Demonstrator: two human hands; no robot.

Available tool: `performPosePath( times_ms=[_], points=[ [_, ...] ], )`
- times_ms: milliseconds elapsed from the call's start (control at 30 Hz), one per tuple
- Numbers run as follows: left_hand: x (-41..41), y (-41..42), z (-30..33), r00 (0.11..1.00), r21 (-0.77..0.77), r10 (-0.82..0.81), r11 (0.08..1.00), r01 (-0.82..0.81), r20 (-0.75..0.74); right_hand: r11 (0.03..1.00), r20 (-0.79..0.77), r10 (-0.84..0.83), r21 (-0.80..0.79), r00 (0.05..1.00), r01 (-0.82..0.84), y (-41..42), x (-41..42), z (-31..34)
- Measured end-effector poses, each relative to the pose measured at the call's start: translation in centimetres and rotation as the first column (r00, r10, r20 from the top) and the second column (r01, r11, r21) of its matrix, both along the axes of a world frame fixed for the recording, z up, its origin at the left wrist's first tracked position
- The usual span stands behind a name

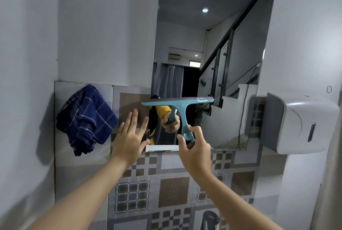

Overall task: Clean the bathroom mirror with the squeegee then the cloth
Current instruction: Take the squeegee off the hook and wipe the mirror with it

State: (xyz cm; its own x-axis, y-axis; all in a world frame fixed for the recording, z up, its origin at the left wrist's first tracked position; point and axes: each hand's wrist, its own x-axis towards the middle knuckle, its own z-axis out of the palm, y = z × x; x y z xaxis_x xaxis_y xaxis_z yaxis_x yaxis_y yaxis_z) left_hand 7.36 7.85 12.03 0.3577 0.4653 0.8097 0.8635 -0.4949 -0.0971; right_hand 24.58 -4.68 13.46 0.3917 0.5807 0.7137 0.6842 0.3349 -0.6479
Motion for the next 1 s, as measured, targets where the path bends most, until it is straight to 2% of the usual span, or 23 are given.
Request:
performPosePath(
  times_ms=[200, 500, 767, 1000],
  points=[
    [-0.1, 0.1, -0.7, 1.0, 0.025, -0.015, 1.0, 0.015, -0.008, 0.997, 0.262, -0.078, 0.003, 0.962, 0.08, -0.3, 5.4, 1.3],
    [-0.4, 0.5, -1.1, 0.999, 0.044, -0.011, 0.999, 0.013, -0.032, 0.989, 0.549, -0.141, 0.047, 0.824, 0.139, -0.4, 12.8, 3.3],
    [-0.3, 0.6, -1.0, 0.999, 0.055, 0.022, 0.998, -0.019, -0.043, 0.992, 0.655, -0.112, 0.033, 0.747, 0.12, -0.9, 18.9, 3.6],
    [-0.1, 0.7, -1.1, 0.999, 0.07, 0.013, 0.997, -0.01, -0.041, 0.98, 0.634, -0.166, 0.017, 0.756, 0.201, -3.4, 25.7, 2.1]
  ],
)
